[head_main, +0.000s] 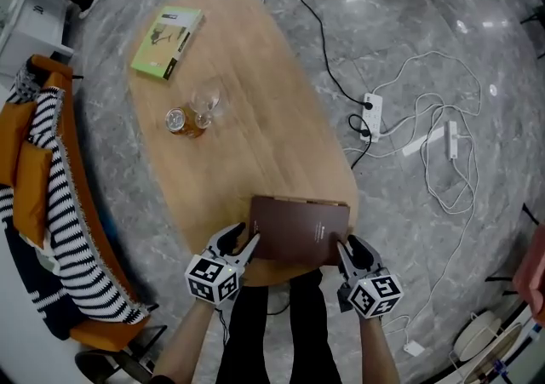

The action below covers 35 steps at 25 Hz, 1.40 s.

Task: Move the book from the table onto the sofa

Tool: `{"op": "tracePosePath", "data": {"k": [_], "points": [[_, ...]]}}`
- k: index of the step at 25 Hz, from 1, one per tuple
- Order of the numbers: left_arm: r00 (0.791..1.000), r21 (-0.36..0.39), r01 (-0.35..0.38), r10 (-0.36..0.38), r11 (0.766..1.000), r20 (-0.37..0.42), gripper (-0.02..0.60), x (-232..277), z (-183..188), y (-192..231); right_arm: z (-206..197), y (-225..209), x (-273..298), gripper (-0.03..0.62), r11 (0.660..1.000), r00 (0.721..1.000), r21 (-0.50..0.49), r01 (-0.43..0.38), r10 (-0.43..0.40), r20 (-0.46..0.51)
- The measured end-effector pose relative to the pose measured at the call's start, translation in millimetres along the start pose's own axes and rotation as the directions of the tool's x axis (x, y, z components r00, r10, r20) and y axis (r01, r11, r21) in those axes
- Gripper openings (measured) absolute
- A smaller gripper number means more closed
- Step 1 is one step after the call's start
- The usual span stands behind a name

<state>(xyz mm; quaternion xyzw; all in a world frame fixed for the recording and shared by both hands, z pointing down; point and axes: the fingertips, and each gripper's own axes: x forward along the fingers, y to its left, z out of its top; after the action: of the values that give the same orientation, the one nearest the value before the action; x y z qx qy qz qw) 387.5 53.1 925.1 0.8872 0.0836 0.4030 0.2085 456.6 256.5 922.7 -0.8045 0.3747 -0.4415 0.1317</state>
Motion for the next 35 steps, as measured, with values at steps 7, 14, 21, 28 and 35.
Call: {"op": "tracePosePath", "data": {"k": [7, 14, 21, 28, 35], "points": [[0.999, -0.069, 0.034, -0.036, 0.997, -0.030, 0.193, 22.1, -16.1, 17.0, -21.3, -14.5, 21.3, 0.176, 0.996, 0.999, 0.092, -0.018, 0.022, -0.042], [0.995, -0.160, 0.100, -0.103, 0.982, -0.013, 0.192, 28.7, -20.8, 18.0, -23.4, -18.8, 25.3, 0.175, 0.987, 0.998, 0.152, -0.055, 0.059, -0.019], [0.995, -0.172, 0.101, -0.104, 0.980, -0.011, 0.152, 28.4, -22.0, 13.4, -24.1, -18.7, 24.4, 0.168, 0.983, 0.998, 0.172, -0.059, 0.063, -0.022], [0.995, -0.162, 0.099, -0.103, 0.982, -0.016, 0.149, 14.4, -5.5, 1.8, -4.7, -10.6, 12.4, 0.156, 0.978, 0.998, 0.195, -0.067, 0.070, -0.007], [0.995, -0.157, 0.095, -0.098, 0.983, -0.009, 0.147, -22.0, 35.6, -22.5, 38.1, 19.1, -20.8, 0.152, 0.973, 0.996, 0.215, -0.083, 0.079, 0.029]]}}
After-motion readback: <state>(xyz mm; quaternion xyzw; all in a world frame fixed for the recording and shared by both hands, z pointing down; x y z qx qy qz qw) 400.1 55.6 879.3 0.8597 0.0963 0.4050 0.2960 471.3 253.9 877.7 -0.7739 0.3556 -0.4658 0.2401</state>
